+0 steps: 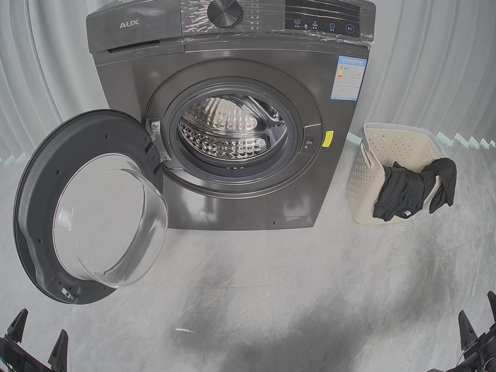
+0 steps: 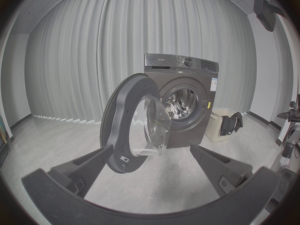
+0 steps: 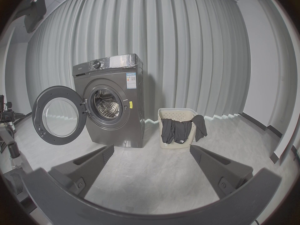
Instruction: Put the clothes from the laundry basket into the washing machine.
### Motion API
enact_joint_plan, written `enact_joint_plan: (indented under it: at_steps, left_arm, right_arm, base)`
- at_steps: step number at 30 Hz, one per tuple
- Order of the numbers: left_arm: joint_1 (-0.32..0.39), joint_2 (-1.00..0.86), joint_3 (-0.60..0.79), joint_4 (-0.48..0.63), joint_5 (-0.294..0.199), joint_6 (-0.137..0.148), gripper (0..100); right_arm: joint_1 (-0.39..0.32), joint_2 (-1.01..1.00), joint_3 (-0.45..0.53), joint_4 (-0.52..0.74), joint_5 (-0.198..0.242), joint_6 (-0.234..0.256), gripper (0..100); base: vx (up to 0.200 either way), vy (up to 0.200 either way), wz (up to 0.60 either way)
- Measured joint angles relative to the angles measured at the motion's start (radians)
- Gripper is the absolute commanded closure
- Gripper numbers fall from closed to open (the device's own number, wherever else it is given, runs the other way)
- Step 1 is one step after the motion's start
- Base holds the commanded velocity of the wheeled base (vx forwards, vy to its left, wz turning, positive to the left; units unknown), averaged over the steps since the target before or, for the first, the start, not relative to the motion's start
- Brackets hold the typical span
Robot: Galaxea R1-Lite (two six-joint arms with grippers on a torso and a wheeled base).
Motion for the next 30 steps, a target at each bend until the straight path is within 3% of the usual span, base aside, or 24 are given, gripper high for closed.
enact_joint_plan:
  at_steps: [30]
  left_arm:
    - [0.0,0.0,0.0,0.0,0.0,-0.001,0]
  right_arm:
    - [0.0,-0.007,0.0,0.0,0.0,0.001,0]
  base:
    - [0.0,0.0,0.0]
